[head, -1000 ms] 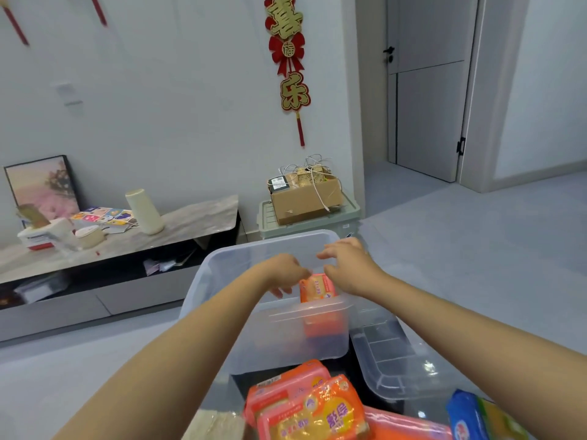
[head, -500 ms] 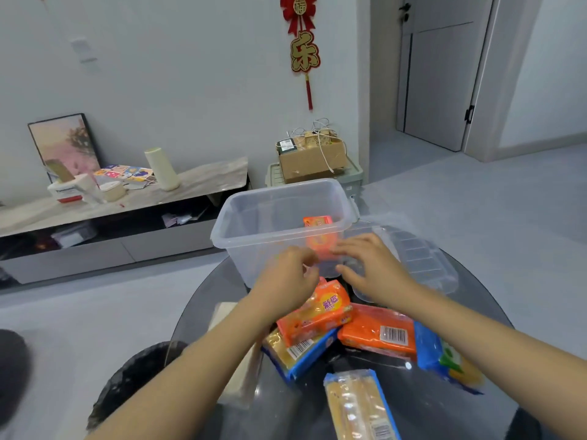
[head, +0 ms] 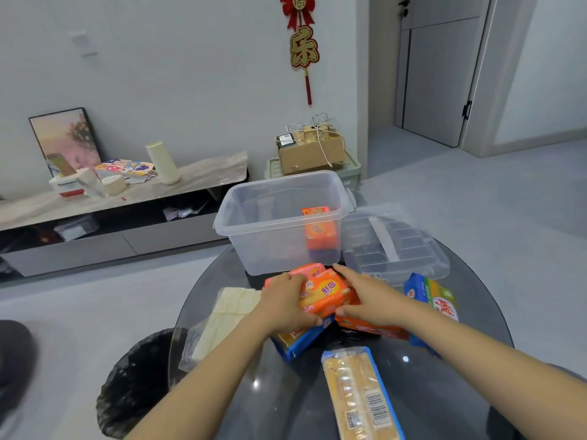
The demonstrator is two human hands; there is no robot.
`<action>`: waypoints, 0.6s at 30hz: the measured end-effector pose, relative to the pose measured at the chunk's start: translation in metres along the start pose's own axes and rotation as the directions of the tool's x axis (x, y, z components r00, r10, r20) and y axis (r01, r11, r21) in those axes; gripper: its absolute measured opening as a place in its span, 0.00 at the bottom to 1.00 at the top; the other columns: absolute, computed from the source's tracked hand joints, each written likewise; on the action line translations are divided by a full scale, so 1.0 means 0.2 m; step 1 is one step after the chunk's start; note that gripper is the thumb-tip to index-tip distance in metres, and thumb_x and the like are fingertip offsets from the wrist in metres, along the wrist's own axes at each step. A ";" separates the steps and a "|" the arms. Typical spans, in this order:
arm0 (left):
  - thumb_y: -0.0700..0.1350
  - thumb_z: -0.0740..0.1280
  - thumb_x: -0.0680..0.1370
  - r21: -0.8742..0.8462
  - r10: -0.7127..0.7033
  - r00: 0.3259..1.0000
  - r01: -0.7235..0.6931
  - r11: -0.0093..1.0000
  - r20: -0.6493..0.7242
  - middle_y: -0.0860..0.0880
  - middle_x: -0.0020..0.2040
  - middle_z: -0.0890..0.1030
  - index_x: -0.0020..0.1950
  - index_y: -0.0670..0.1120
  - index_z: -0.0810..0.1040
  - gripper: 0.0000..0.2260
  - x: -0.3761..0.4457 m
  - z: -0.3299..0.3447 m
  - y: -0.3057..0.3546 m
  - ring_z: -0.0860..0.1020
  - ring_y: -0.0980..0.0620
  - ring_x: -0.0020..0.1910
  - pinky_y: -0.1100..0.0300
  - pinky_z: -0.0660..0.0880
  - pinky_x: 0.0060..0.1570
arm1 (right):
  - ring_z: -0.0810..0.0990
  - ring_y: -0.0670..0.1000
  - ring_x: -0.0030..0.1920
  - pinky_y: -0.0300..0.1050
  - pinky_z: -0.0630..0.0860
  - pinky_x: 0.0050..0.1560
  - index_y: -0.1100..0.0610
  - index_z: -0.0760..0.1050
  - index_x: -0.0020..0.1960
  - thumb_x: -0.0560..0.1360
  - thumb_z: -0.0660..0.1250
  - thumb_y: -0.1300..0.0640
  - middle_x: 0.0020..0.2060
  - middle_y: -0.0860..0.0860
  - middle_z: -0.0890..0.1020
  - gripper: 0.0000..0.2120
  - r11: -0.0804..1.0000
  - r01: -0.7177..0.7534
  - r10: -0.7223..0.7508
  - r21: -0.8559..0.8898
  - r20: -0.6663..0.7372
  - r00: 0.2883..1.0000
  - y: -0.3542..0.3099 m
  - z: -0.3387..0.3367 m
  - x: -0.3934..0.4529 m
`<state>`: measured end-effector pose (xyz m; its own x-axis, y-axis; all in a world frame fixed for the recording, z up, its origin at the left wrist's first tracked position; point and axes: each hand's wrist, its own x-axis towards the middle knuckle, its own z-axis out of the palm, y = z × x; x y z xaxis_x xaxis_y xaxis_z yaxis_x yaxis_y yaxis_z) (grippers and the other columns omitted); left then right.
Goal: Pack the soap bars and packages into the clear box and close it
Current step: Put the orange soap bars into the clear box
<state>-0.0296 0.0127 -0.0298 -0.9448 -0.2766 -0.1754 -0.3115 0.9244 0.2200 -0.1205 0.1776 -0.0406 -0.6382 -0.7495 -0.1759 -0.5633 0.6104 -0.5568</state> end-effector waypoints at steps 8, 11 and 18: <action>0.57 0.74 0.63 -0.181 -0.128 0.992 0.123 0.976 -0.014 0.49 0.60 0.73 0.63 0.48 0.66 0.33 -0.07 0.03 -0.02 0.74 0.50 0.55 0.57 0.77 0.50 | 0.79 0.52 0.53 0.46 0.77 0.52 0.51 0.72 0.59 0.63 0.71 0.39 0.56 0.50 0.81 0.29 0.981 -0.078 0.075 -0.179 -0.023 0.997 0.08 -0.01 -0.02; 0.54 0.73 0.65 -0.469 -0.203 0.979 0.195 0.861 0.034 0.50 0.54 0.77 0.59 0.48 0.68 0.28 -0.10 -0.02 -0.03 0.78 0.52 0.49 0.59 0.76 0.43 | 0.78 0.48 0.47 0.40 0.73 0.43 0.50 0.71 0.61 0.62 0.73 0.40 0.52 0.47 0.80 0.31 0.988 -0.114 0.134 0.102 -0.218 0.967 0.07 -0.03 -0.03; 0.49 0.64 0.77 -0.953 -0.021 0.969 0.245 0.179 0.245 0.42 0.56 0.82 0.63 0.45 0.75 0.16 -0.13 -0.13 0.03 0.81 0.43 0.55 0.43 0.77 0.57 | 0.81 0.44 0.45 0.38 0.75 0.38 0.49 0.70 0.54 0.62 0.76 0.44 0.47 0.46 0.81 0.25 0.625 0.030 0.240 0.780 -0.228 0.943 -0.11 -0.08 -0.02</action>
<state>-0.0089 0.0181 0.0002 -0.8843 -0.2237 -0.4099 -0.3835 -0.1527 0.9108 -0.1144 0.1707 -0.0153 -0.8573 -0.5019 -0.1144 0.0383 0.1594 -0.9865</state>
